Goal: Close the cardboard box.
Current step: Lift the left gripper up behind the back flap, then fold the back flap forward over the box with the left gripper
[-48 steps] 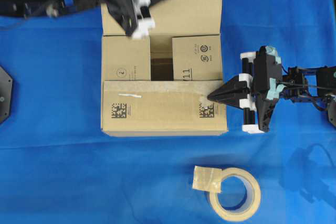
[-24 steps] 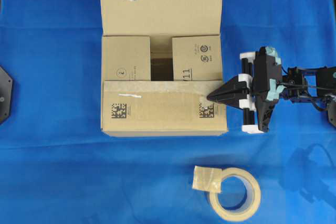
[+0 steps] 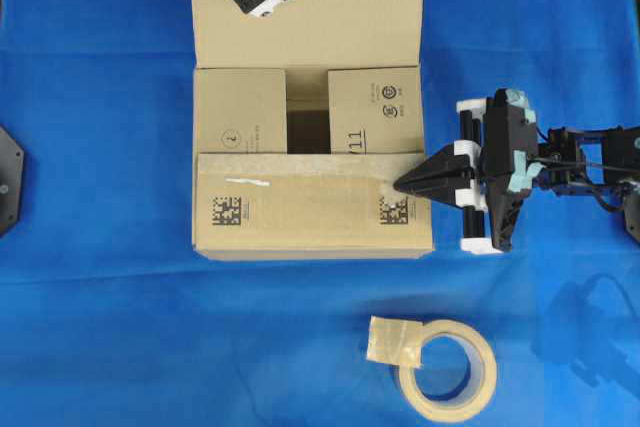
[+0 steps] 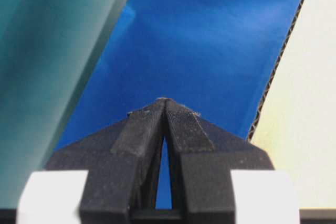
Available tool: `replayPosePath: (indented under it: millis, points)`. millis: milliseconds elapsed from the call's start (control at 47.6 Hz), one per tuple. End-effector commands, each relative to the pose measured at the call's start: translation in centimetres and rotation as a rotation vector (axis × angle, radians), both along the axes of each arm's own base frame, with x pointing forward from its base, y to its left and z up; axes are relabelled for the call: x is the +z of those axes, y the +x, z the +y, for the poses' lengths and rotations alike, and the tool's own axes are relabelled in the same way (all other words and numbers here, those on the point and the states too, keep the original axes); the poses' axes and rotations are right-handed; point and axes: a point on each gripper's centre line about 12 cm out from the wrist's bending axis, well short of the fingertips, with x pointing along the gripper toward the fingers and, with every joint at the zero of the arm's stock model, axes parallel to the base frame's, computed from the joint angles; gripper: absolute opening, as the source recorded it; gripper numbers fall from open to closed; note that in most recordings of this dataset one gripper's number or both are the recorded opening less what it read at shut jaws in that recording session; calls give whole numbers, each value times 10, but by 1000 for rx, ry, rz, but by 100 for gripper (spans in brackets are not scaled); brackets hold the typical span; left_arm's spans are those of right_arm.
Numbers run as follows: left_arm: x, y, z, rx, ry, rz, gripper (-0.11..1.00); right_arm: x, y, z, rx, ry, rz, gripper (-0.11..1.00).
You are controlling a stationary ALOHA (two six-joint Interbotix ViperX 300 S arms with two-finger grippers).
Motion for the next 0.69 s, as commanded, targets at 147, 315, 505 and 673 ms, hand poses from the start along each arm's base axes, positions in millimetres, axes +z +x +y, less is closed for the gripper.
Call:
replayPosePath:
  millis: [147,315,505,673]
  points:
    - [30,13,-20,-60,-2,6,0,4,3,-1,-2,-3,-18,0]
    - [33,16,-36,-85,-35,44,0,4,2,-1,-2,-4,-20,0]
    - [40,20,-67,-143,-52,57,0,5,3,-1,-3,-4,-21,0]
    - [39,24,-96,-191,-71,63,0,5,3,-2,-6,-5,-21,0]
